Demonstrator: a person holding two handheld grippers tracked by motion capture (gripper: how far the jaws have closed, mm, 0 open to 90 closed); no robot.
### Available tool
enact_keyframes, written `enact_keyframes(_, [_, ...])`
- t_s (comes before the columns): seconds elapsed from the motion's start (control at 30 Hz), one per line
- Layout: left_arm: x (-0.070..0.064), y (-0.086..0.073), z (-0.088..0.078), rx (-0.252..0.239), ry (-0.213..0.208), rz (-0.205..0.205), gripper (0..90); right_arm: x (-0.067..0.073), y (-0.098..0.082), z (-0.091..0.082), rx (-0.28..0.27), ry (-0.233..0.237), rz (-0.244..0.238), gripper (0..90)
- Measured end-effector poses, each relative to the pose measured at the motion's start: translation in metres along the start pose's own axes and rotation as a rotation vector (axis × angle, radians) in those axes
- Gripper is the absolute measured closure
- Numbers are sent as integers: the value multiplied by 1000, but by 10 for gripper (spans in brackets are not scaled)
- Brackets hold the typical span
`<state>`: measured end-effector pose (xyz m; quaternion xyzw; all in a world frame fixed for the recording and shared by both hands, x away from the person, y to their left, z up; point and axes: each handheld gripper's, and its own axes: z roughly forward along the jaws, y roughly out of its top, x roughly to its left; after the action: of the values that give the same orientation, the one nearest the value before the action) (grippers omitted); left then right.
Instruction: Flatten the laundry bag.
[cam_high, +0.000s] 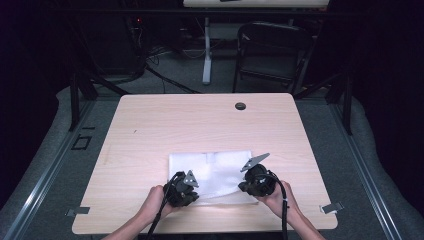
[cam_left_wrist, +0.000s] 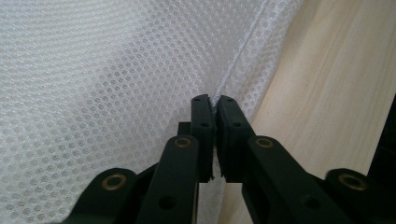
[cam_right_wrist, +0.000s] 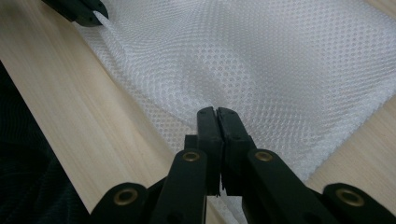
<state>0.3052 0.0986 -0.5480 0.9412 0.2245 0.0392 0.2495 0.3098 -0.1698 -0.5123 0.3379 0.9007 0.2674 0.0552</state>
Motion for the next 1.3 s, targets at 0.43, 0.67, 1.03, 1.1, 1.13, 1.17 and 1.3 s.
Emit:
enact_keyframes(0.43, [4, 4, -21, -90, 11, -41, 898, 1, -5, -9, -20, -31, -50, 546])
enact_keyframes(0.67, [6, 4, -30, -133, 18, -57, 899, 4, -7, -5, 14, -90, -73, 368])
enact_keyframes(1.03, [3, 5, -38, -150, 17, -51, 900, 5, -10, -9, 7, -136, -81, 822])
enact_keyframes(1.1, [1, 4, -40, -154, 14, -49, 900, 6, -11, -10, -7, -129, -77, 860])
enact_keyframes(1.13, [0, 3, -42, -159, 13, -47, 900, 7, -10, -13, 5, -127, -80, 866])
enact_keyframes(1.17, [-1, 3, -43, -158, 14, -47, 900, 8, -10, -14, -5, -126, -83, 869])
enact_keyframes(1.3, [-3, 0, -47, -173, 12, -48, 900, 10, -10, -21, -35, -115, -73, 878])
